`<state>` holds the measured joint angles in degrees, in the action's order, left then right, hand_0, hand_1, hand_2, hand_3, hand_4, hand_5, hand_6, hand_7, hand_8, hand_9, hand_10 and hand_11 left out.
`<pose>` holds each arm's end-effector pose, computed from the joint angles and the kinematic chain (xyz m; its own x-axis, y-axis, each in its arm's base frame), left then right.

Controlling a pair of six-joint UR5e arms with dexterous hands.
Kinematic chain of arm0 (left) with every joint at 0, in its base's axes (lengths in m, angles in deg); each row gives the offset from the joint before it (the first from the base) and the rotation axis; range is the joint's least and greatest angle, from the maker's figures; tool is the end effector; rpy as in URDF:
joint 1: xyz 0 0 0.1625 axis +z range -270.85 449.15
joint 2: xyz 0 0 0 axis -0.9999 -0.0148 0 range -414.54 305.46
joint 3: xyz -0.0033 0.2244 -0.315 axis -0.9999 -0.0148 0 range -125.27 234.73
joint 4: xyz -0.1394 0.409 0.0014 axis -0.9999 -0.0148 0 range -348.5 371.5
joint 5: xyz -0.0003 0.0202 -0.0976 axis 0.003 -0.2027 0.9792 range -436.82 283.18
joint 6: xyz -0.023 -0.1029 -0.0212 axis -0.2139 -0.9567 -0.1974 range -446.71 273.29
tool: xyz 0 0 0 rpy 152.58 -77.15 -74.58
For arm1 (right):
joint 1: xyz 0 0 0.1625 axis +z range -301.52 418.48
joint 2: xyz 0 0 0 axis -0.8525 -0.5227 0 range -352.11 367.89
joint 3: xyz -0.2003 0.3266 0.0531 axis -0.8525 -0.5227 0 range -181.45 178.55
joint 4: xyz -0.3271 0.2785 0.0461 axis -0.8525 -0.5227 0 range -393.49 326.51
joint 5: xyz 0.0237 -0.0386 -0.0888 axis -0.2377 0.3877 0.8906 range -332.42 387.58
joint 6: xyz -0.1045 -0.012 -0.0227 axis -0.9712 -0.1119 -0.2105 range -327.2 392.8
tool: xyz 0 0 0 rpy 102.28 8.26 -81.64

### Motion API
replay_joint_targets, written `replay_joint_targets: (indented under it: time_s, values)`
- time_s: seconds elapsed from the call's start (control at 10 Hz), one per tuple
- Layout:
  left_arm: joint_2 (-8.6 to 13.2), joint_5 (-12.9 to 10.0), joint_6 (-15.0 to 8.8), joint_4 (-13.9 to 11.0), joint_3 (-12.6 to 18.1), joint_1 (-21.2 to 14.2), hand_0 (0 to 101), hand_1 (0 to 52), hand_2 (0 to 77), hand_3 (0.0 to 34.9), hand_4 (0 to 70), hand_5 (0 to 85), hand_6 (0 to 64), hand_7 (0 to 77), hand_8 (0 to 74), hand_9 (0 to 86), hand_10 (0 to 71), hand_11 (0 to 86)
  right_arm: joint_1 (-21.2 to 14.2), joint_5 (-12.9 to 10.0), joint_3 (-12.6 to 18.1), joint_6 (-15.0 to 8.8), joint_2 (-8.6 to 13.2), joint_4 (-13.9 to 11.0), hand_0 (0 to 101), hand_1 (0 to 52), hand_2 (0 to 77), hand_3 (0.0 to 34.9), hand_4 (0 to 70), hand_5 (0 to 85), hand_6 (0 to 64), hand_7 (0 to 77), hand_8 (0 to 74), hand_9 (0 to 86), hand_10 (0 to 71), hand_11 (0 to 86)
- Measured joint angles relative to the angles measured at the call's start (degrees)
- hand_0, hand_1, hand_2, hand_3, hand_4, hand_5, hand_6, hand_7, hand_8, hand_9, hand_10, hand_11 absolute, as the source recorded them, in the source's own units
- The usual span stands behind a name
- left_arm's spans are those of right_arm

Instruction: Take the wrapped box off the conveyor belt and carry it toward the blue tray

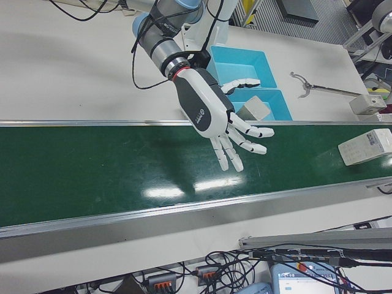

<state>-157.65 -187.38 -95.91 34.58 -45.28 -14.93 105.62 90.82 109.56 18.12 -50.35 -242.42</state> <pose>-0.2305 -0.5263 0.4773 -0.9808 -0.1115 0.1597 -0.1587 -0.0174 -0.9872 -0.2616 -0.5491 0.2165 -0.9738 0.2205 0.0558 0.0291 0.3641 -0.9309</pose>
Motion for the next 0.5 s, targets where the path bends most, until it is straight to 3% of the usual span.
replay_joint_targets:
  time_s: [0.5]
  values:
    - [0.0, 0.0, 0.0, 0.0, 0.0, 0.0, 0, 0.0, 1.1, 0.0, 0.5, 0.5, 0.5, 0.5, 0.5, 0.5, 0.5, 0.0, -0.16, -0.05, 0.02, -0.02, 0.06, 0.01, 42, 10.4, 18.0, 30.5, 9.8, 27.3, 0.0, 19.6, 0.0, 4.9, 2.2, 4.4]
